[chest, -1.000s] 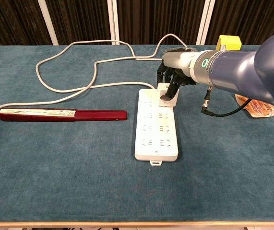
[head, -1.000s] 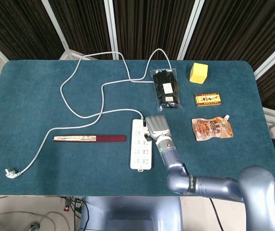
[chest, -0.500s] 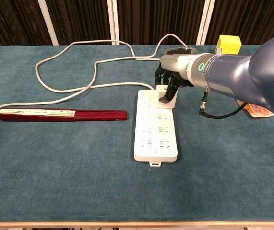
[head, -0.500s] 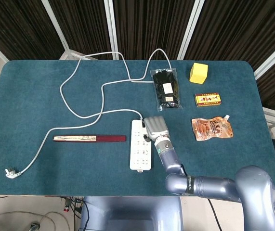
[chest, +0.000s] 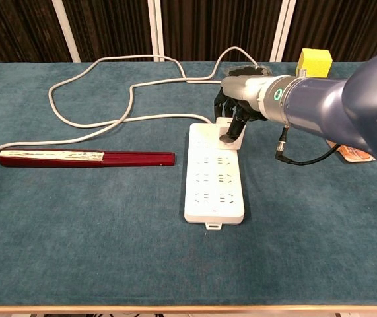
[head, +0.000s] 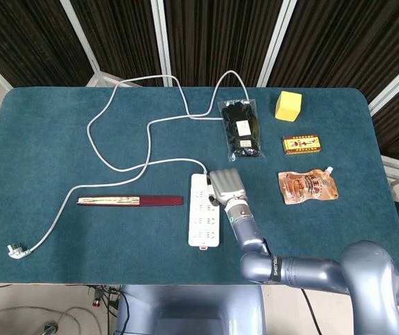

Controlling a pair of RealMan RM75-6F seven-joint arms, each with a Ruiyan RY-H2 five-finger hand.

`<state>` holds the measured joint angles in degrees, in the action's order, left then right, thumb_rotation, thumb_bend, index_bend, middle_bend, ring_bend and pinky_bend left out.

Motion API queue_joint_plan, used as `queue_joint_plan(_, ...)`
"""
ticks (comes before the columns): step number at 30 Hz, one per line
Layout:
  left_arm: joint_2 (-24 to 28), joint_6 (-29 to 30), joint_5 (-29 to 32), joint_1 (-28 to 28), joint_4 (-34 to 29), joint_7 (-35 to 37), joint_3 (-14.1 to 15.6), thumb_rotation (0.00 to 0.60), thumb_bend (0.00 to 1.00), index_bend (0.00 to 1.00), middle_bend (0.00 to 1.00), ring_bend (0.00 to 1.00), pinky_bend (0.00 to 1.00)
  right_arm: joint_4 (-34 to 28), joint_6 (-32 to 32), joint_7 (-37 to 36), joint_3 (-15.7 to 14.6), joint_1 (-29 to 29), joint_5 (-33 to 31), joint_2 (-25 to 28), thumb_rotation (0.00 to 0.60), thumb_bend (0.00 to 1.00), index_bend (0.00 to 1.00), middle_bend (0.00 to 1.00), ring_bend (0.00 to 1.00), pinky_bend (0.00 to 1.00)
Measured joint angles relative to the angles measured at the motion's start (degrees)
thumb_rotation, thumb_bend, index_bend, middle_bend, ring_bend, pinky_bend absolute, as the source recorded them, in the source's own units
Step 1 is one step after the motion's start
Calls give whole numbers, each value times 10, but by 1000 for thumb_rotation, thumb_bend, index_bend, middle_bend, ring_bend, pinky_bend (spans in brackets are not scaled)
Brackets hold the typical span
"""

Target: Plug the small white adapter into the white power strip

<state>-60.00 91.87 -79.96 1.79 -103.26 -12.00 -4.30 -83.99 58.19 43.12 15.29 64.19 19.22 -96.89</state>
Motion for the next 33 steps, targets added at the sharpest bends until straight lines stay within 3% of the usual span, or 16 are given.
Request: queue_joint_plan(33, -1, 1, 1, 0, 0, -1, 0, 600, 189, 225, 0, 0, 79, 13, 20, 15, -16, -11, 21, -34, 600, 651, 991, 864, 915, 873)
